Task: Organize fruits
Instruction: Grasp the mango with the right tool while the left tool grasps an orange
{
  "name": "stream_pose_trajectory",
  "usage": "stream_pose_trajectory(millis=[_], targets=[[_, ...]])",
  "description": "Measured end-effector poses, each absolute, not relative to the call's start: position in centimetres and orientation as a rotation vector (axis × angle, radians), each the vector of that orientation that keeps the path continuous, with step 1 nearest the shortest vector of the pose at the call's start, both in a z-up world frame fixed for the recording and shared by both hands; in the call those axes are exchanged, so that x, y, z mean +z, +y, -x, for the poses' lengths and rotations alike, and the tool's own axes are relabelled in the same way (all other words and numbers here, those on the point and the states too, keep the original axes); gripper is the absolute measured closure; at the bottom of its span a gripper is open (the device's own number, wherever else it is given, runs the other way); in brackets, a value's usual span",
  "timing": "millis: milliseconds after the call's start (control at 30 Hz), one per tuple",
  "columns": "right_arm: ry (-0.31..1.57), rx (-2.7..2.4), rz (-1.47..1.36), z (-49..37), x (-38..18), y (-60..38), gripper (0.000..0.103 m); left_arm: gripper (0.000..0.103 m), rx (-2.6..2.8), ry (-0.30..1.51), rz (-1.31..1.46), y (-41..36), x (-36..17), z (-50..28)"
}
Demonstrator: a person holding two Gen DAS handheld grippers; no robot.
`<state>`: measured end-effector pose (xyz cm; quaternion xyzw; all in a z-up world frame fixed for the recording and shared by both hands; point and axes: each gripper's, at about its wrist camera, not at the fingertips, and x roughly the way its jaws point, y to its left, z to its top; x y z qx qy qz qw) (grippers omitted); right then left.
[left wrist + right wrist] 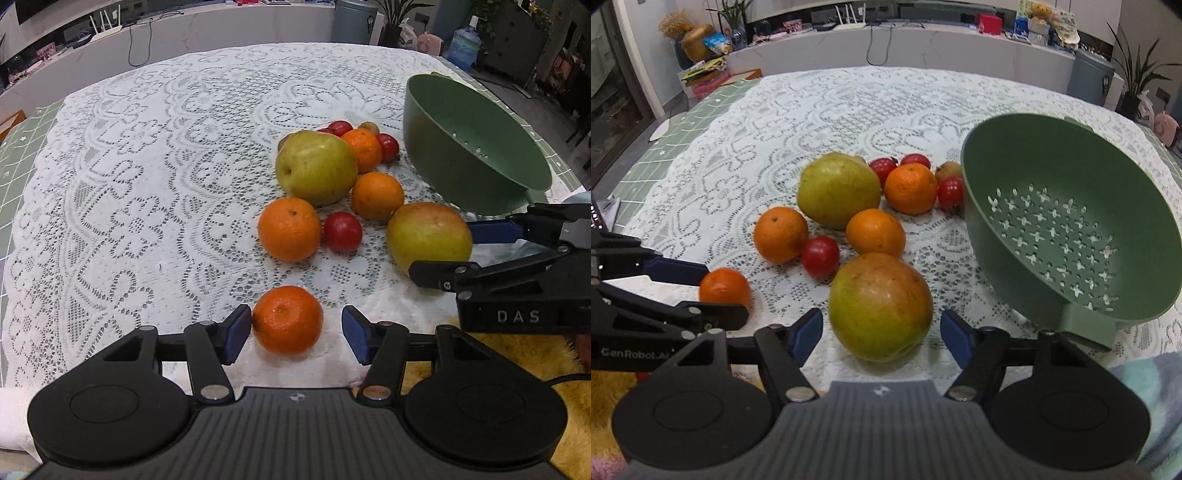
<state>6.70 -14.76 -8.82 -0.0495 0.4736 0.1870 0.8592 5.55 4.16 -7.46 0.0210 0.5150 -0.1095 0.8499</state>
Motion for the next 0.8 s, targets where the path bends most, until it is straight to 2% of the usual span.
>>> stream_pose_trajectory(millis=[267, 800], targets=[[1.019, 0.392, 0.106, -7.2, -9.4, -14.2, 0.039, 0.052, -0.241, 1.09, -0.04, 4.2, -8.1, -5.7], [0.982, 0.398, 0.144, -6.7, -9.3, -13.8, 0.043, 0.054, -0.198, 1.032, -0.027, 4.1, -7.4, -5.1]])
